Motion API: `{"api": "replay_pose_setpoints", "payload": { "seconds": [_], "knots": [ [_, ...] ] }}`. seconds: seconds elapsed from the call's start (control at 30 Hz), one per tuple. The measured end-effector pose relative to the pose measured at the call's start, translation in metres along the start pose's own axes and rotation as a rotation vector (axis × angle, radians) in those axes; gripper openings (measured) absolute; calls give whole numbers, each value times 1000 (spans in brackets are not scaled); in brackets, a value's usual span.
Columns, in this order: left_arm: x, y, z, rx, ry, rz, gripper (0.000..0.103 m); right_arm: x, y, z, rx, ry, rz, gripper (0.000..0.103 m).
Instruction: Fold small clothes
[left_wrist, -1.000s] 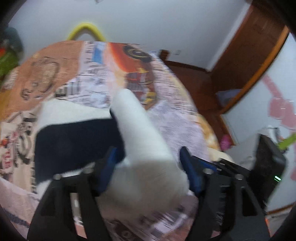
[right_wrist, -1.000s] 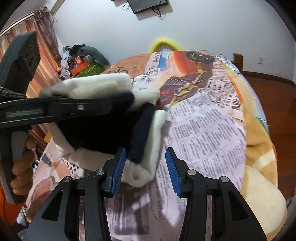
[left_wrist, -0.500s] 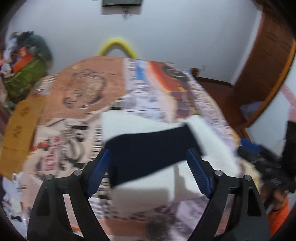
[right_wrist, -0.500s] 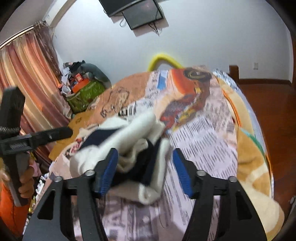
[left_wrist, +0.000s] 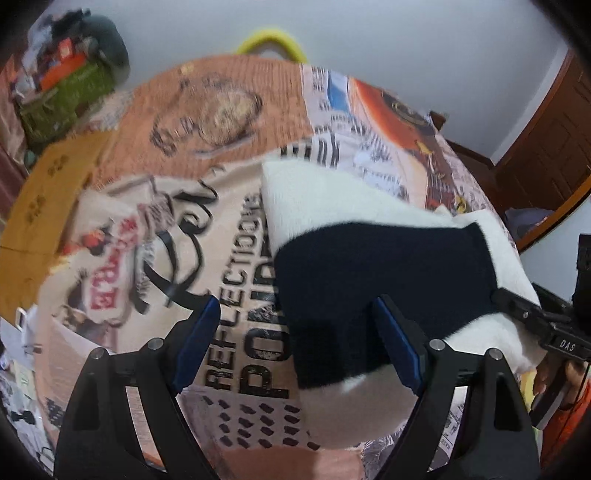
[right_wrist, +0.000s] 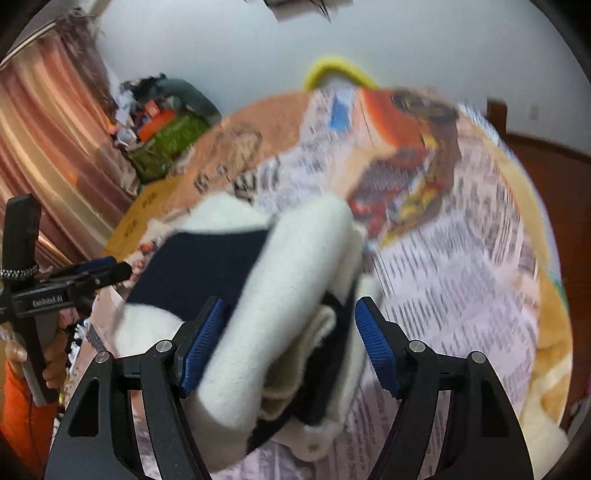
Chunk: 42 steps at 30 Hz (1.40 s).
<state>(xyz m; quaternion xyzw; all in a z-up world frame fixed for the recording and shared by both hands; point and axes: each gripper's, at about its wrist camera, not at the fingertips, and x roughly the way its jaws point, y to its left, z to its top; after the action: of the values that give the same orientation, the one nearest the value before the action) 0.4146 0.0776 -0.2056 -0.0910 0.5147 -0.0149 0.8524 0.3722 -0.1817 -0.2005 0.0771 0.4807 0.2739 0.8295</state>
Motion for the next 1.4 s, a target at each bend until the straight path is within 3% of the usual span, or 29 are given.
{"api": "replay_pose_setpoints", "payload": {
  "seconds": [0.1, 0.27, 0.37, 0.47, 0.57, 0.73, 0.83, 1.1, 1.4],
  "knots": [
    [14, 3, -1, -34, 28, -85, 88, 6, -13, -9, 32, 27, 23, 79],
    [39, -4, 0, -57, 104, -218, 90, 17, -24, -11, 121, 71, 136, 80],
    [51, -8, 0, -59, 122, -240, 94, 21, -19, -10, 112, 64, 140, 81],
    [54, -6, -1, -80, 129, -282, 93, 21, -16, -12, 126, 56, 156, 71],
    [47, -5, -2, -74, 117, -311, 81, 14, -11, -12, 131, 45, 175, 51],
    [21, -5, -4, -56, 74, -309, 54, 1, 16, -6, 40, 13, 121, 41],
    [0, 6, -5, -80, 39, -310, 48, -7, 30, 0, 22, -8, 132, 40],
    [-68, 58, -10, -108, -86, -271, 47, -14, 104, 21, -117, -63, 179, 40],
    [-97, 145, -26, -188, -132, -155, 47, 46, 175, 38, -179, -29, 286, 39]
  ]
}}
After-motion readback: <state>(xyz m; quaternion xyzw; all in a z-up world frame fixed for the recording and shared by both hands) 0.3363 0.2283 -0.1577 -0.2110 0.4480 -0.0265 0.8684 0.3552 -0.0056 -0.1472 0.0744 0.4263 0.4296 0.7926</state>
